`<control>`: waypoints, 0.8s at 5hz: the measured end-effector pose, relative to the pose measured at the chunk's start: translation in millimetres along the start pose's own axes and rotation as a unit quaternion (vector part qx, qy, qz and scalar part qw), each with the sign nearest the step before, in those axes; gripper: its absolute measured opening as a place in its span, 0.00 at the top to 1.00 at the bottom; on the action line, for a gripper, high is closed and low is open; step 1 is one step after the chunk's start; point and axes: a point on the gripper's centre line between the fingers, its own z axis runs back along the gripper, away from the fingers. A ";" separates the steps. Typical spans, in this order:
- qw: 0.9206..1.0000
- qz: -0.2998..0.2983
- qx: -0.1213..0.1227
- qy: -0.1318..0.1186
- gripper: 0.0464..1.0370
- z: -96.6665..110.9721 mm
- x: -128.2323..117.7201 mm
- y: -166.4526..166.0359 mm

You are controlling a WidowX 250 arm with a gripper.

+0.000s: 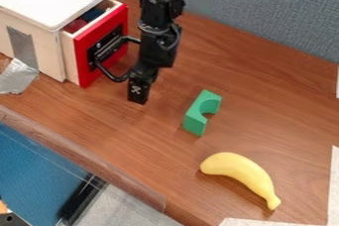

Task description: Close the drawer

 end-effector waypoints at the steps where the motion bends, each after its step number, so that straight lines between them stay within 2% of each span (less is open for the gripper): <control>1: 1.000 0.013 0.001 0.005 0.04 0.9 -15.8 1.6; 2: 1.000 0.026 0.001 0.008 0.04 -0.1 -31.4 4.0; 4: 1.000 0.028 -0.011 0.008 0.04 -0.4 -37.1 1.1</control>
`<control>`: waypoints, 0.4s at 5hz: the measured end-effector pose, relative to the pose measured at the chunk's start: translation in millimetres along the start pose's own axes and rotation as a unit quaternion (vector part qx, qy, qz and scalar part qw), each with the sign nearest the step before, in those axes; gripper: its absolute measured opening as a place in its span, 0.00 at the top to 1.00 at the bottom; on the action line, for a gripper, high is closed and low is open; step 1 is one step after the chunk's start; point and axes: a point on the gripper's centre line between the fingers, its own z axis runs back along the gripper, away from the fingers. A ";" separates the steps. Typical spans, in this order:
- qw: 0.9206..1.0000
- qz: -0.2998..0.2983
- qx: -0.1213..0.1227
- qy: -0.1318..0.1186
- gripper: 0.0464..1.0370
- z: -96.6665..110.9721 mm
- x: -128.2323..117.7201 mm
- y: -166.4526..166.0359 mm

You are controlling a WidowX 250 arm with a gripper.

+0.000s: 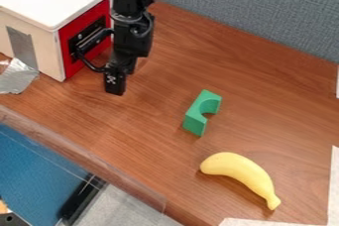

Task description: Close the drawer

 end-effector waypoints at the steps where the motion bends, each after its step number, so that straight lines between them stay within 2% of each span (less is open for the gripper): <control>1: 1.000 0.021 -0.004 -0.014 0.04 8.6 8.1 -6.1; 2: 0.998 0.036 -0.004 -0.054 0.04 30.2 28.0 -19.6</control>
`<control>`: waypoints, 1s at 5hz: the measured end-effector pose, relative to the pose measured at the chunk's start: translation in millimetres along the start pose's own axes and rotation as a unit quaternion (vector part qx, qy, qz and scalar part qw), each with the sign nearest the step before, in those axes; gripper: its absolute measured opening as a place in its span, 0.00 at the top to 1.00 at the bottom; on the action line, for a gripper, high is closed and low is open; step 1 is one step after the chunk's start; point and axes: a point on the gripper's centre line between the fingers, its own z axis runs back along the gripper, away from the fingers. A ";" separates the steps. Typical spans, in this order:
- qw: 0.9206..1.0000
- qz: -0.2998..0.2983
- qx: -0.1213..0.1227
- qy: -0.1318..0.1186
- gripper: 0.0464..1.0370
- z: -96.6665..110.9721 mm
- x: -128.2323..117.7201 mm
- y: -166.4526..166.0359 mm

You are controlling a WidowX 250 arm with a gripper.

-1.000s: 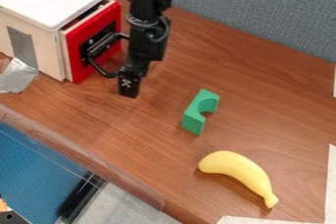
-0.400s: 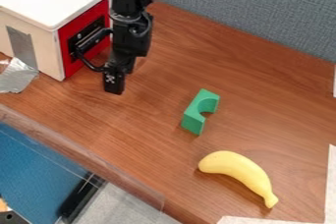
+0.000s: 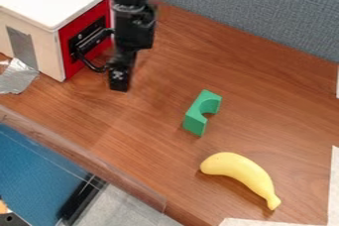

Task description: Close the drawer

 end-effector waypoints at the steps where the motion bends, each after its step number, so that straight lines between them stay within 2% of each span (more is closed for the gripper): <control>1: 1.000 0.017 -0.002 -0.024 0.04 17.4 7.4 -10.1; 2: 0.997 0.069 0.017 -0.040 0.04 50.2 5.8 -24.4; 3: 0.982 0.179 0.017 -0.050 0.04 86.2 -9.9 -48.4; 4: 0.964 0.262 -0.005 -0.052 0.04 103.2 -18.5 -74.6; 5: 0.937 0.341 -0.045 -0.060 0.04 109.2 -22.7 -104.9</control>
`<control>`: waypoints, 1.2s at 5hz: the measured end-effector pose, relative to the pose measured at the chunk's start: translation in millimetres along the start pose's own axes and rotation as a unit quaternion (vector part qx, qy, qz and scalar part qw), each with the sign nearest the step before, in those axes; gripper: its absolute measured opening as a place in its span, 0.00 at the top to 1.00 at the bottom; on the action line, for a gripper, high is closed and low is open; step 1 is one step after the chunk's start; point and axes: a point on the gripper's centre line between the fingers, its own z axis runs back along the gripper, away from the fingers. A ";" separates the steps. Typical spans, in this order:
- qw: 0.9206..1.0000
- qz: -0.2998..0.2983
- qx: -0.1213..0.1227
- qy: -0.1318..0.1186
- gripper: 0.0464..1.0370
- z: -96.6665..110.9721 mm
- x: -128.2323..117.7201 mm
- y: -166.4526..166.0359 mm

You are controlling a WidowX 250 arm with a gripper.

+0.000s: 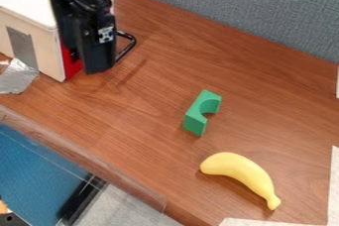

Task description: Close the drawer

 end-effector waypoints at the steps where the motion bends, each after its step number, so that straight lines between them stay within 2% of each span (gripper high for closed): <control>1: 0.998 0.050 -0.026 0.009 0.04 -0.8 -19.5 -17.4; 2: 0.998 0.055 -0.007 0.011 0.04 -10.0 -36.1 -24.8; 3: 0.999 0.029 0.045 0.012 0.04 -13.3 -39.9 -23.8; 4: 0.997 0.003 0.083 0.008 0.04 -12.3 -36.5 -17.3; 6: 0.996 -0.024 0.089 0.008 0.04 -14.3 -34.4 -10.9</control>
